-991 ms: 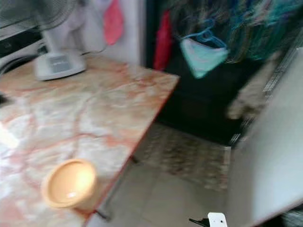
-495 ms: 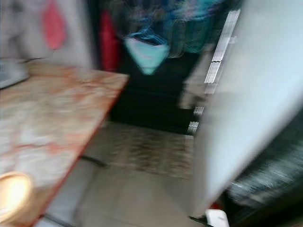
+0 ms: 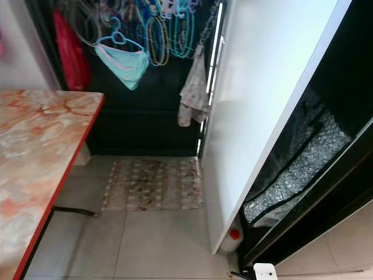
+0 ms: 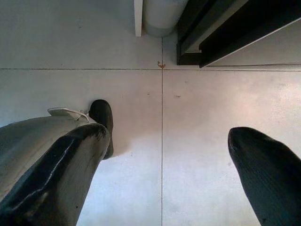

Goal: Restocking fridge

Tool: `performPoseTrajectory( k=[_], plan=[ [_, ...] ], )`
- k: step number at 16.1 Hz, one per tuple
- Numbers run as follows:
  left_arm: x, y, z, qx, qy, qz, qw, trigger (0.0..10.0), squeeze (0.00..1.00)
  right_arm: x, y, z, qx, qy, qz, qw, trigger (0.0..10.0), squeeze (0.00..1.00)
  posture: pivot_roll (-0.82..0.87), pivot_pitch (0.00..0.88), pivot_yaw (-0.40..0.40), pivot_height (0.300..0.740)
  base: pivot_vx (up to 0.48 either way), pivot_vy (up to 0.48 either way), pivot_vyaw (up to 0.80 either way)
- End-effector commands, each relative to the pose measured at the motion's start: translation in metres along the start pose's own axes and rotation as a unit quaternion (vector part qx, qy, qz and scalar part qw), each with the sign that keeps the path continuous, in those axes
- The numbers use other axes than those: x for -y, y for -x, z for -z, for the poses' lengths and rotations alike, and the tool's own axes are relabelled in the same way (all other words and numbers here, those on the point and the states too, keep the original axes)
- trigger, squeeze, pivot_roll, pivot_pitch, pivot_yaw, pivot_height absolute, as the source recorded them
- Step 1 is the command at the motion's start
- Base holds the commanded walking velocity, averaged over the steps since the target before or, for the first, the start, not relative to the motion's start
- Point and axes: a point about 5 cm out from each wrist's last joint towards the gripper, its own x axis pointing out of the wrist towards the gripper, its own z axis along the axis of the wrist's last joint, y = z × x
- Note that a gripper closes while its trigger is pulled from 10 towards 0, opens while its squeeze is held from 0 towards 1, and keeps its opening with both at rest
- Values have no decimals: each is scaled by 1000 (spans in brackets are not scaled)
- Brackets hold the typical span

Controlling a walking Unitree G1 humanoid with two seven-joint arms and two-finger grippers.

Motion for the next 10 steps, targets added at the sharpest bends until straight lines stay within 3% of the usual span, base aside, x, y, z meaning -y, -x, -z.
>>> performPoseTrajectory(
  k=[1,3,4,10],
  plan=[
    [0,1,5,-8,4,-1,1000,10000,0,2,0,-1,-2,7,1,1000,10000,0,72,0,-29,740,0,0,-625],
    [0,1,5,-5,-6,4,1000,10000,0,2,0,0,-2,5,2,1000,10000,0,57,0,-21,740,0,0,-622],
    [0,1,4,-3,-25,10,1000,10000,0,1,0,0,-1,5,1,1000,10000,0,43,0,-13,740,0,-480,-619],
    [-1,1,4,-2,-9,5,1000,10000,0,2,0,0,-1,1,5,1000,10000,0,46,0,-8,740,0,-47,-621]
  ],
)
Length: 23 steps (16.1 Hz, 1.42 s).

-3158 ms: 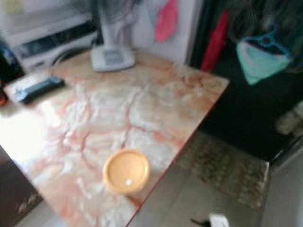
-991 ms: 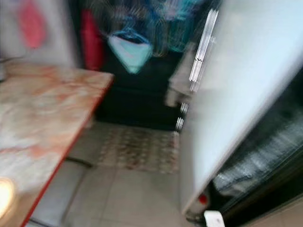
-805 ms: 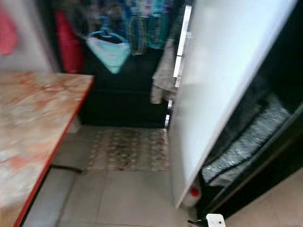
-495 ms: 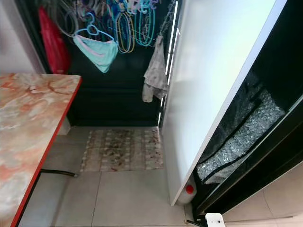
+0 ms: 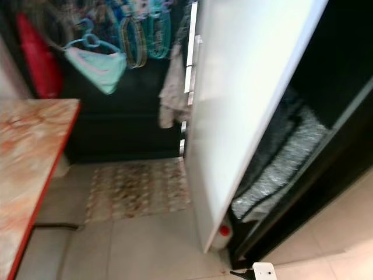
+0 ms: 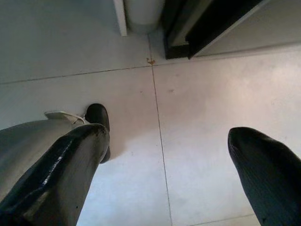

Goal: Restocking fridge

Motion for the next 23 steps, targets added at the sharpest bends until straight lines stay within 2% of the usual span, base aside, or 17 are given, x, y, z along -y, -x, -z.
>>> performPoseTrajectory(
  k=[1,6,15,23],
  plan=[
    [0,0,-1,3,0,3,1000,10000,0,2,0,1,-2,-2,2,1000,10000,0,44,0,-8,740,0,0,-619],
    [-3,0,-1,4,-9,6,1000,10000,0,0,0,2,-3,-6,3,1000,10000,0,38,0,-3,740,0,-190,-624],
    [-3,0,0,2,-2,6,1000,10000,0,0,0,2,-3,-7,2,1000,10000,0,30,0,1,740,0,0,-619],
    [-6,0,-1,9,-22,14,1000,10000,0,-4,0,4,-1,-21,5,1000,10000,0,-21,0,30,740,0,0,-616]
  ],
)
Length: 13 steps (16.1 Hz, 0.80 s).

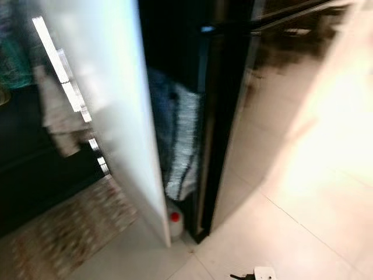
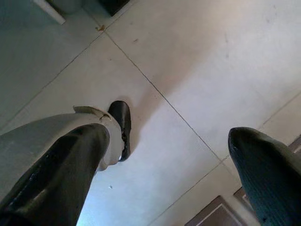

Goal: Restocking fridge

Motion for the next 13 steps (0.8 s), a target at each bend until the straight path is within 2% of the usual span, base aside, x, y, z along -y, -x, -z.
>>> performPoseTrajectory(
  k=[1,10,13],
  plan=[
    [-2,1,4,-7,-20,3,1000,10000,0,0,0,-3,7,-11,4,1000,10000,0,-23,0,30,740,0,0,-619],
    [1,1,5,-8,-42,13,999,10000,0,1,0,-1,9,-10,7,1000,10000,0,-31,0,31,740,0,0,-615],
    [3,1,9,-21,-77,23,997,10000,0,3,1,2,5,-8,9,1000,10000,0,-26,0,19,740,0,-222,-617]
  ],
)
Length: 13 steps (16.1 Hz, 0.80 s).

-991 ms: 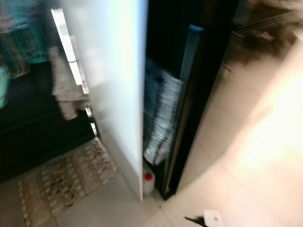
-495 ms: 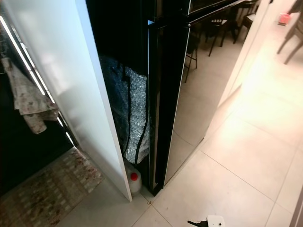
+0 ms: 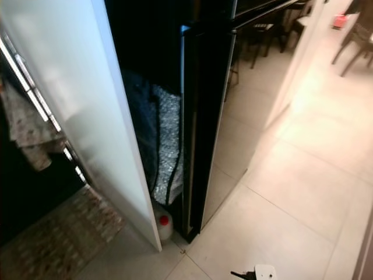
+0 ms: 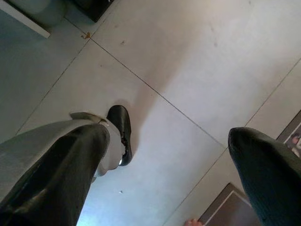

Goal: Restocking fridge

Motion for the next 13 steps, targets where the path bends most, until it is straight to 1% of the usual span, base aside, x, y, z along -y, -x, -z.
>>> performPoseTrajectory(
  k=[1,2,3,7,13],
  plan=[
    [-2,0,1,-8,-13,-2,1000,10000,0,2,1,5,-4,0,3,1000,10000,0,-26,0,19,740,0,-349,-619],
    [-1,0,3,-9,9,-1,1000,10000,0,3,1,6,-7,6,2,1000,10000,0,-12,0,11,740,0,0,-619],
    [0,1,4,-8,19,2,1000,10000,0,3,1,7,-10,14,0,1000,10000,0,-13,0,8,740,0,0,-619],
    [-1,1,6,-13,12,-2,1000,10000,0,2,1,9,-9,5,4,1000,10000,0,-21,0,10,740,0,0,-619],
    [-1,0,4,-8,14,-3,1000,10000,0,0,1,7,-8,8,-1,1000,10000,0,-11,0,12,740,0,0,-616]
  ],
)
